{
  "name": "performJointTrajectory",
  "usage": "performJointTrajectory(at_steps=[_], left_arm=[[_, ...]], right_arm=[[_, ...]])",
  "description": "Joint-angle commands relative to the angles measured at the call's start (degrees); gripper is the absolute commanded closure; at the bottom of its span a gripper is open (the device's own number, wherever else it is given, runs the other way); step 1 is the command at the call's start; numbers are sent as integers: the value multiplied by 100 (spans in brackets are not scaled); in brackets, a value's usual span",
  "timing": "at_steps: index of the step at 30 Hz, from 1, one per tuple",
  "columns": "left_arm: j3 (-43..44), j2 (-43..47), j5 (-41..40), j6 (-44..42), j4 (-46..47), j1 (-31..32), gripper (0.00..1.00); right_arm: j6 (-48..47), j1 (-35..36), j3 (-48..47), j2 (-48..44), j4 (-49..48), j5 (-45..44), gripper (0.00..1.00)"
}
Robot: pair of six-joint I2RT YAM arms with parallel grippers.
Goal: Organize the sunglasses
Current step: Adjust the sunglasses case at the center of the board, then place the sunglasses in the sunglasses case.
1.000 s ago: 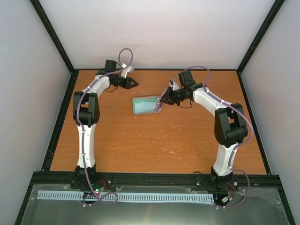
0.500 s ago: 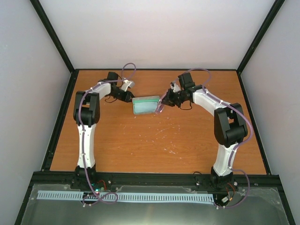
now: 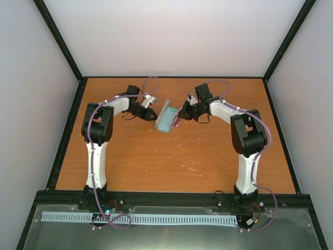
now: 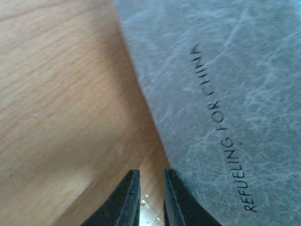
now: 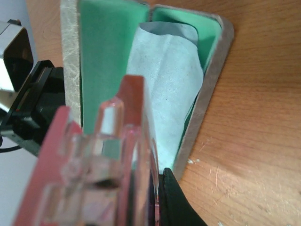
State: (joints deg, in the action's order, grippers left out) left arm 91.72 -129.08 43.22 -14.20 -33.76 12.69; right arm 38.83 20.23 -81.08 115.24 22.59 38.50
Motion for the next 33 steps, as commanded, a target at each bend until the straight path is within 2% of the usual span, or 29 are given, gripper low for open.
performJointTrajectory(at_steps=[1, 4, 11, 19, 33], left_arm=[[-175, 367, 160, 203, 293, 82, 84], [-251, 405, 113, 203, 316, 93, 84], [-338, 468, 11, 186, 338, 93, 84], [-348, 468, -15, 247, 375, 94, 84], [-297, 394, 2, 320, 364, 89, 84]], right_arm=[[-123, -11, -306, 297, -311, 319, 97], [-300, -15, -540, 505, -273, 449, 97], [-1146, -15, -1600, 1338, 648, 876, 97], [-2437, 2, -2678, 2012, 2248, 841, 97], [-3089, 245, -3501, 2627, 2979, 1225, 94]])
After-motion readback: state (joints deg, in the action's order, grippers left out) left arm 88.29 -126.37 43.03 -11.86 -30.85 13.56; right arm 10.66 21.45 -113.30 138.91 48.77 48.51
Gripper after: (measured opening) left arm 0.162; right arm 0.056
